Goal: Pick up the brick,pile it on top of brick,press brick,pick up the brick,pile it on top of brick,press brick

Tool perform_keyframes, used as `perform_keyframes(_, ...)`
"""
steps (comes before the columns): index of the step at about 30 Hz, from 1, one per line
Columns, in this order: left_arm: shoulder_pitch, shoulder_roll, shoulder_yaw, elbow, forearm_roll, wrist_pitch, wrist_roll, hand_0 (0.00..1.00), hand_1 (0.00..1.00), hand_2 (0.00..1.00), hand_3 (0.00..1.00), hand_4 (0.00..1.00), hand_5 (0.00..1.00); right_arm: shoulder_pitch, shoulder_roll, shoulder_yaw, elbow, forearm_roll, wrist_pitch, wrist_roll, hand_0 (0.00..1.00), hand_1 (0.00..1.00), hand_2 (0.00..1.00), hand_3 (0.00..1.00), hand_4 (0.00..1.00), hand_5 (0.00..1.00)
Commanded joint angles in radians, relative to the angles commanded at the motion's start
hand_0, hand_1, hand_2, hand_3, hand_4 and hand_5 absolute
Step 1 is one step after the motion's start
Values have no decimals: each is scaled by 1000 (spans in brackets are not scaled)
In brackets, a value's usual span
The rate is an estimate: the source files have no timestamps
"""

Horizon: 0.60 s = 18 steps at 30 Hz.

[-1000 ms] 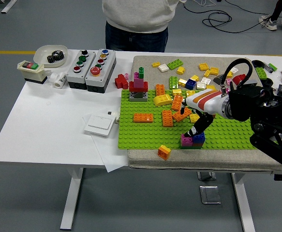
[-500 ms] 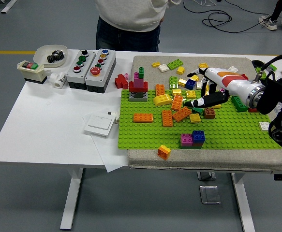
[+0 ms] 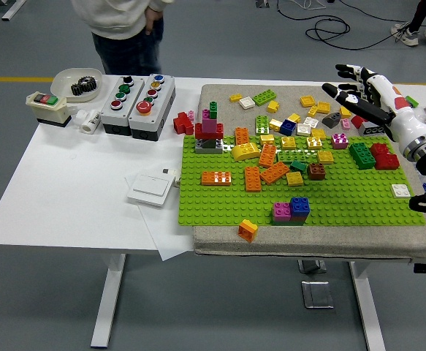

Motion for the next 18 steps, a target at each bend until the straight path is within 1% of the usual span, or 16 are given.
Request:
perform_keyframes(1, 0, 0, 0, 0, 0, 0, 0, 698, 744, 741, 607, 713, 676, -6, 0, 5, -5, 10, -2, 9, 859, 816, 877, 920, 998, 829)
perform_keyframes(6, -1, -2, 2, 1, -2, 0, -3, 698, 744, 741, 607, 713, 676, -27, 2, 29, -22, 43, -10, 56, 859, 816, 877, 920, 998, 829)
perform_keyframes(7, -1, -2, 1, 2, -1, 0, -3, 699, 737, 740, 607, 714, 679, -29, 3, 33, -25, 46, -10, 66, 896, 836, 892, 946, 998, 844)
perform_keyframes(8, -4, -3, 3, 2, -2, -1, -5, 699, 737, 740, 607, 714, 679, -35, 3, 43, -31, 50, -8, 83, 896, 836, 892, 946, 998, 844)
perform_keyframes(12, -7, -4, 8, 3, -8, 1, -8, 699, 737, 740, 607, 714, 679, -49, 3, 63, -43, 61, -5, 111, 896, 836, 892, 946, 998, 844)
perform_keyframes(13, -7, -5, 9, 3, -11, 2, -10, 699, 737, 741, 608, 713, 680, -55, 4, 71, -49, 67, -3, 123, 923, 850, 899, 955, 998, 851)
perform_keyframes(18, -8, -6, 12, 5, -15, 3, -12, 699, 737, 741, 608, 713, 680, -68, 7, 86, -62, 82, 8, 153, 923, 850, 899, 955, 998, 851)
